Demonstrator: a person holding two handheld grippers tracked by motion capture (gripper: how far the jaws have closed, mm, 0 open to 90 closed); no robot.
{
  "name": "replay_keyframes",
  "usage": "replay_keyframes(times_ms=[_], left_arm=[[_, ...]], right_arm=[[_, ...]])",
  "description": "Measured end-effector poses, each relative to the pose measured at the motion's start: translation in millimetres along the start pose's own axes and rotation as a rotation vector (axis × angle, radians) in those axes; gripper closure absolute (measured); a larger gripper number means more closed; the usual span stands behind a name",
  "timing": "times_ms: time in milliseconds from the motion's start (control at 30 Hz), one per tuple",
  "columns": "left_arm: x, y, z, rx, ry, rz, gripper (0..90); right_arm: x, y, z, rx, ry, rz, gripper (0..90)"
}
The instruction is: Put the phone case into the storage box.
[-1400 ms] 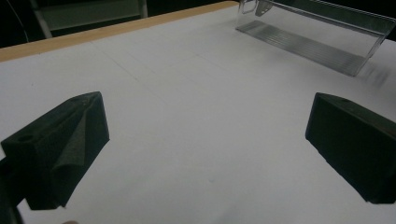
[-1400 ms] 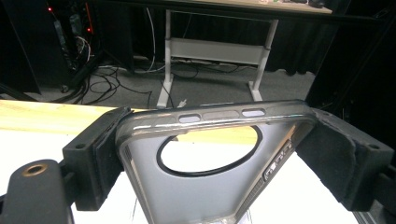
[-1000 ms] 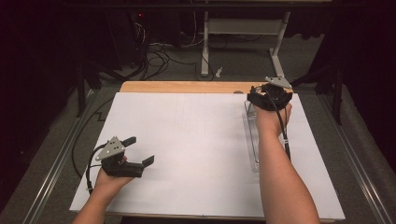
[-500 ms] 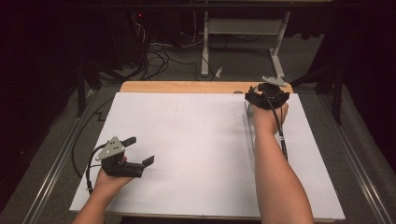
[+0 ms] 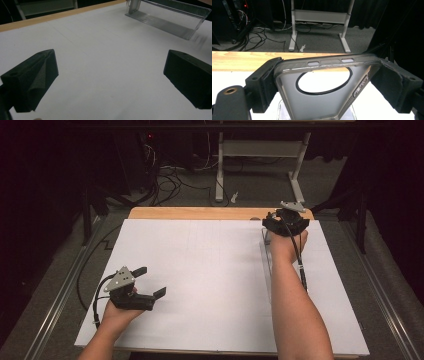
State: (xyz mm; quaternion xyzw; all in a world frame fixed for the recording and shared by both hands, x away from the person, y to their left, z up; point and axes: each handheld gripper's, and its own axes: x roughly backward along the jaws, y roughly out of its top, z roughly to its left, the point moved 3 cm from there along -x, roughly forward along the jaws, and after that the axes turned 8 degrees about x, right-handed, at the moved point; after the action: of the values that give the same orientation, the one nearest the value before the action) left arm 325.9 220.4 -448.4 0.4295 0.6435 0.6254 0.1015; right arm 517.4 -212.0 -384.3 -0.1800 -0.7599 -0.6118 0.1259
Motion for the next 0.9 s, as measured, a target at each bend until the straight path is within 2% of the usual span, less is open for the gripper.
replay_keyframes(times_ms=[900], left_arm=[[-2.4,0.4,-1.3,-0.008,-0.007,0.009,0.8]], right_arm=[[-5.4,0.3,2.2,-0.006,-0.005,-0.023,13.1]])
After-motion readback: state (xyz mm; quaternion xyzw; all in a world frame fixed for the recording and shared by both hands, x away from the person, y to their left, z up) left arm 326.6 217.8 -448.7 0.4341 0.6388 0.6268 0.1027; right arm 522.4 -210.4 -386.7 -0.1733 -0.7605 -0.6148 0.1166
